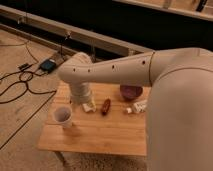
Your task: Drag the ceramic bowl in a circle
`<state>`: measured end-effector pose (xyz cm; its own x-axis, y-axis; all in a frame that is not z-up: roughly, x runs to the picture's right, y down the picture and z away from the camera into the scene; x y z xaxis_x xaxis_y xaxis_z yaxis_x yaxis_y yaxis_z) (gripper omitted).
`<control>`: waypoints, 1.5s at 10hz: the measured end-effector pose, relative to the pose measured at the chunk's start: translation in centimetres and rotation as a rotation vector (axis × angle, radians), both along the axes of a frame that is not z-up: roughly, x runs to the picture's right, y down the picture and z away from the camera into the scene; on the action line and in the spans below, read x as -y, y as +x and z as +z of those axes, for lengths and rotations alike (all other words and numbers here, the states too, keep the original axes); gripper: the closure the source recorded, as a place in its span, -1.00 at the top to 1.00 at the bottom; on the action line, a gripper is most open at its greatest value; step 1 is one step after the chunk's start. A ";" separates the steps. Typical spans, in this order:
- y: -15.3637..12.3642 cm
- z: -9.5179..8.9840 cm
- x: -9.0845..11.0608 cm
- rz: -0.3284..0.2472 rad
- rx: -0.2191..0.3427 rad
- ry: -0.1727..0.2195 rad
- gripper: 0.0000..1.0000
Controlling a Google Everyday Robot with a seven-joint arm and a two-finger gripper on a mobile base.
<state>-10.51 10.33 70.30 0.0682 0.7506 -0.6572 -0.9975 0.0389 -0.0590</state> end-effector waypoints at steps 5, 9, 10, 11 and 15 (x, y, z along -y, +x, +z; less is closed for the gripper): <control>0.1 0.1 0.0 0.002 -0.001 -0.003 0.30; 7.8 6.8 1.3 -0.005 -0.043 -0.017 0.30; 8.5 7.7 1.7 -0.014 -0.041 -0.014 0.30; 9.5 9.1 2.2 -0.030 -0.030 -0.008 0.30; 12.8 13.3 4.8 -0.082 0.013 0.024 0.30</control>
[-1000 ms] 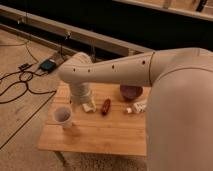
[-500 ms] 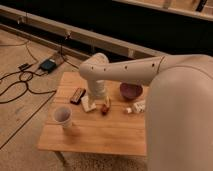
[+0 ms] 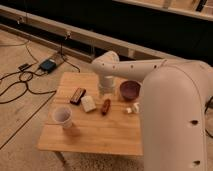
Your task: Drag the ceramic bowl in a circle
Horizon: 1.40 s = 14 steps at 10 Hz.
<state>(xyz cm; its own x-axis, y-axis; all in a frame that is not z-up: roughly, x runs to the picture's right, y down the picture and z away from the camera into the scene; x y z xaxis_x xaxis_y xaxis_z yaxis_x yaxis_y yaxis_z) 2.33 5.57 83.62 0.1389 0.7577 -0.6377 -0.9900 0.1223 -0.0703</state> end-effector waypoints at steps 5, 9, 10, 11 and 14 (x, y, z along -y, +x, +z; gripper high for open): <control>3.9 4.6 2.2 -0.014 0.022 0.026 0.30; 6.1 7.0 2.4 0.001 0.022 0.028 0.30; 6.7 7.6 2.5 0.003 0.024 0.030 0.30; 7.3 8.4 2.6 0.006 0.026 0.037 0.30; 8.6 10.0 2.1 0.009 0.019 0.040 0.19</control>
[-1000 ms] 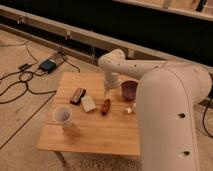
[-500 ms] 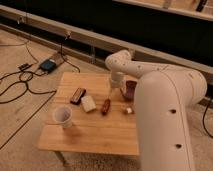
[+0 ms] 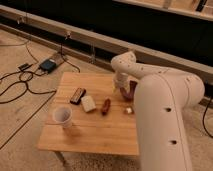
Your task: Drag the ceramic bowl in a circle
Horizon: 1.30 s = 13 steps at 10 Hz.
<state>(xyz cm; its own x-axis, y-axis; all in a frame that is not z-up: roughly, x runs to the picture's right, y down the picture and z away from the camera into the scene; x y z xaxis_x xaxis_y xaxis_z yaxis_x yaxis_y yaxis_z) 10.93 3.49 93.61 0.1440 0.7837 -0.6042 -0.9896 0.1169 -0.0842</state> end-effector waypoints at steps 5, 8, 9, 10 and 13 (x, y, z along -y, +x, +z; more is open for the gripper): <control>1.4 0.9 -1.5 0.028 -0.008 -0.032 -0.84; 3.2 0.9 -1.2 0.039 -0.043 -0.039 -1.00; 3.7 1.2 -0.8 0.042 -0.055 -0.038 -1.00; 4.2 1.5 -0.2 0.036 -0.062 -0.037 -1.00; 3.7 3.5 2.6 -0.008 -0.047 -0.013 -1.00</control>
